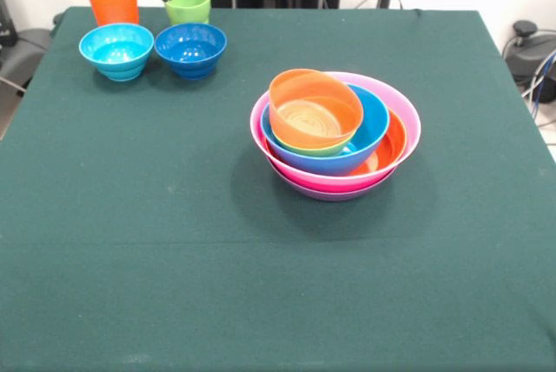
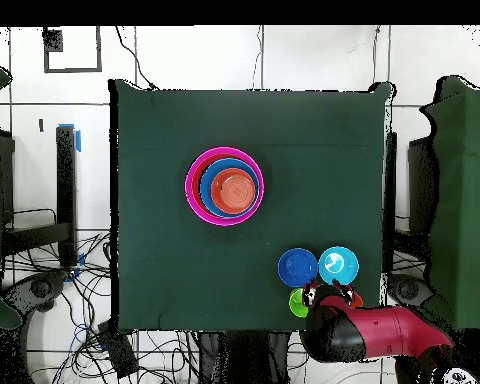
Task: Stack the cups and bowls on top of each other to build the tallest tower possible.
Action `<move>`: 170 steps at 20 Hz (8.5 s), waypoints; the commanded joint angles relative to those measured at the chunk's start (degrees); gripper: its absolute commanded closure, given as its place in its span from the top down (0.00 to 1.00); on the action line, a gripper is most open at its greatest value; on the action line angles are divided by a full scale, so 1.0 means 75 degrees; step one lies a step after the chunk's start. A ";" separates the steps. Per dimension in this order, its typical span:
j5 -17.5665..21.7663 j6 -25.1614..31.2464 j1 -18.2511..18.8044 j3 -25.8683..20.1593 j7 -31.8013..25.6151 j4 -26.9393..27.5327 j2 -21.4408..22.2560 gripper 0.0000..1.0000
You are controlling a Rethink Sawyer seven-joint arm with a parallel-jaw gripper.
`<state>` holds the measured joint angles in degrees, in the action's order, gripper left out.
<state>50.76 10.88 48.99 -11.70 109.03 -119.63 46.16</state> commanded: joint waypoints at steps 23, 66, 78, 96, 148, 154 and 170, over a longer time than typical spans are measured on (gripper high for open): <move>-0.0115 -0.1109 -0.0778 0.0455 0.0799 0.0670 -0.1415 1.00; 0.0054 -0.0739 -0.0078 -0.0160 0.0234 0.0769 -0.1478 1.00; 0.0027 -0.0631 0.0001 -0.0263 0.0146 0.0782 -0.1435 1.00; 0.0167 -0.0959 -0.0017 -0.0104 0.0272 0.1381 -0.2532 1.00; -0.0223 -0.0937 -0.0069 0.0097 0.0549 0.1346 -0.2260 1.00; -0.0230 -0.0905 -0.0001 0.0024 0.0511 0.1331 -0.2264 1.00; -0.0489 -0.0722 -0.0166 0.0269 0.0729 0.1393 -0.2229 1.00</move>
<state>50.24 4.94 49.67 -7.38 109.03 -114.45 29.26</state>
